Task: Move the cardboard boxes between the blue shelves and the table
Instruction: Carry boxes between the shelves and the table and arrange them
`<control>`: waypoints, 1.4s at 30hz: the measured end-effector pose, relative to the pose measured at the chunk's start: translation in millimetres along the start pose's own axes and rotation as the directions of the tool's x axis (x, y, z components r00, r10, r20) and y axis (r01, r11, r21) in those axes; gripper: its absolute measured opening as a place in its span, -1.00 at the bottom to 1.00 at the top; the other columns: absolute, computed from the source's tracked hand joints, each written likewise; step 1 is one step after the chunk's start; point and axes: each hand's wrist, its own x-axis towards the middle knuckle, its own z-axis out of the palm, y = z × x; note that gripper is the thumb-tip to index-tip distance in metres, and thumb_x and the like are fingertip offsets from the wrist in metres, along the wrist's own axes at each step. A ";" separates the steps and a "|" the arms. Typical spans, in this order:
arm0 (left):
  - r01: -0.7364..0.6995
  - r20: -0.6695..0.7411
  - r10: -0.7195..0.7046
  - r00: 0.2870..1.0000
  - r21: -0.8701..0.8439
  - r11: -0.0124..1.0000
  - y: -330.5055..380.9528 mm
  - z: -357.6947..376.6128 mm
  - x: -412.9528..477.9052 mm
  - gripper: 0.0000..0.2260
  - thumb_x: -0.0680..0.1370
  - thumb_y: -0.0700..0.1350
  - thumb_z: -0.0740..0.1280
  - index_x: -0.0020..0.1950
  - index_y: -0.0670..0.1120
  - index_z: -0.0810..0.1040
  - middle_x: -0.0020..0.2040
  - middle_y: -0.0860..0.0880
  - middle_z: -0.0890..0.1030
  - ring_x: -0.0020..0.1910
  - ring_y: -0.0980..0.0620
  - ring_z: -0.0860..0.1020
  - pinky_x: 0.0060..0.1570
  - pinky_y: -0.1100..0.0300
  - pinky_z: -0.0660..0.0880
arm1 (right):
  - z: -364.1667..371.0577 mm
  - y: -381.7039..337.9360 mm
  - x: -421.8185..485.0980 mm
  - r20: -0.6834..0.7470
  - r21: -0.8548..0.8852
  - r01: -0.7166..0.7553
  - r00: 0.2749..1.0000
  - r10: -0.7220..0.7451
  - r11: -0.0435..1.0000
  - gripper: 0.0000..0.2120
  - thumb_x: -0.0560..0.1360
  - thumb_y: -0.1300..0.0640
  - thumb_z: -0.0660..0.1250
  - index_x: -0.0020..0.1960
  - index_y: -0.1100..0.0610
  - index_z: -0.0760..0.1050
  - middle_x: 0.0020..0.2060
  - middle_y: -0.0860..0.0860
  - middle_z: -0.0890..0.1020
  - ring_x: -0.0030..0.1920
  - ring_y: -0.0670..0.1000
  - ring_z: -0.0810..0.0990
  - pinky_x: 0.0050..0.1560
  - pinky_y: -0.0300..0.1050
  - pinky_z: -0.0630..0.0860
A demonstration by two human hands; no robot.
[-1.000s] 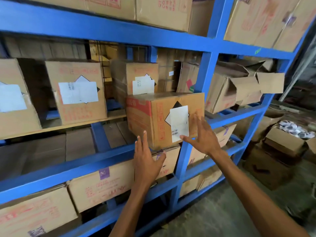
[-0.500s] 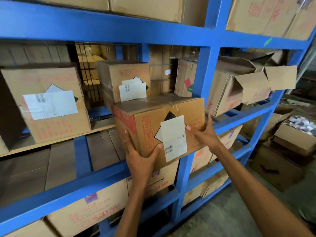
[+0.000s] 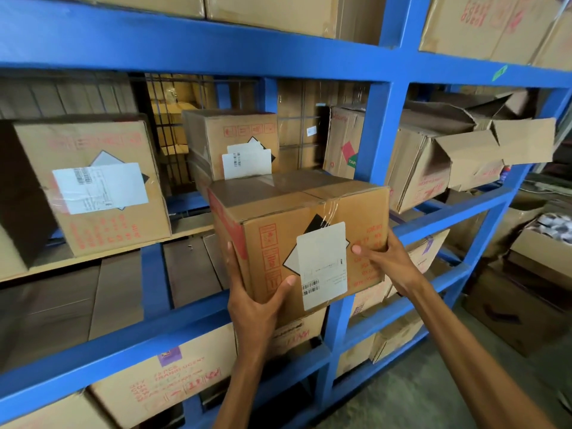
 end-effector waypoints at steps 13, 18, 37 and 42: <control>-0.173 0.066 0.174 0.982 -0.021 0.985 54.2 -96.2 -150.9 0.10 0.27 0.23 0.60 0.59 0.39 -0.08 0.51 0.08 0.38 0.42 0.03 0.44 0.32 -0.21 0.49 | 6.8 -34.2 -198.8 -0.057 0.042 0.084 0.995 -0.082 0.996 -0.38 0.28 0.05 0.59 0.29 -0.05 0.45 0.09 -0.10 0.72 0.11 -0.07 0.70 0.19 0.05 0.61; -0.248 0.150 0.261 0.954 -0.105 0.963 70.4 -136.5 -220.5 0.11 0.24 0.28 0.60 0.62 0.30 -0.01 0.56 0.07 0.35 0.53 -0.03 0.34 0.41 -0.24 0.39 | 0.4 -33.1 -307.3 -0.227 0.079 0.119 0.969 -0.099 0.990 -0.23 0.14 -0.11 0.71 0.28 -0.05 0.49 0.16 0.01 0.70 0.11 -0.10 0.69 0.05 -0.17 0.64; -0.010 0.860 0.398 0.320 -0.417 0.909 129.6 28.2 -421.7 -0.11 0.24 0.19 0.60 0.47 -0.11 0.41 0.21 0.11 0.67 0.20 0.18 0.61 0.16 0.28 0.54 | -116.0 -47.6 -710.2 -0.964 -0.156 0.035 0.213 -0.160 0.987 -0.27 0.19 -0.13 0.70 0.26 -0.15 0.46 0.09 -0.23 0.68 0.10 -0.19 0.65 -0.05 -0.29 0.60; 0.075 0.903 0.430 0.016 -0.430 0.900 142.4 121.7 -496.8 -0.10 0.25 0.18 0.58 0.53 0.09 0.29 0.21 0.25 0.62 0.21 0.21 0.59 0.15 0.32 0.54 | -147.0 -32.9 -775.9 -0.981 -0.167 -0.052 -0.090 -0.171 0.985 -0.19 0.23 -0.12 0.67 0.38 -0.07 0.41 0.19 -0.11 0.64 0.20 -0.06 0.63 0.07 -0.05 0.62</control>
